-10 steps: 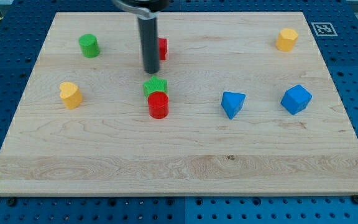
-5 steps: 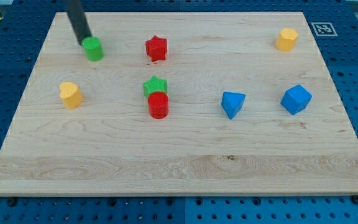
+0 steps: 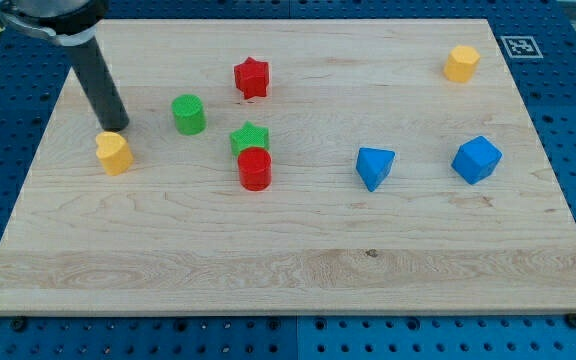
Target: Place the green circle in between the red star and green star
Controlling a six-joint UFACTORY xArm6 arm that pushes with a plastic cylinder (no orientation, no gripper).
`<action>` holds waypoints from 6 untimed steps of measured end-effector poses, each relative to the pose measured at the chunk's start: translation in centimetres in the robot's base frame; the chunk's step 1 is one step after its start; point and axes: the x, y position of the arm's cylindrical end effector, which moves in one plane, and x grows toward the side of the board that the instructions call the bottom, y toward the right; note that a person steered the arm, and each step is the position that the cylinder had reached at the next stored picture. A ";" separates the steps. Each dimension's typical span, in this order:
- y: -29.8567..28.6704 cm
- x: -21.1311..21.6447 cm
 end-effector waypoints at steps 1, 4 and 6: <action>4.2 -2.2; 1.8 -0.4; 8.8 0.7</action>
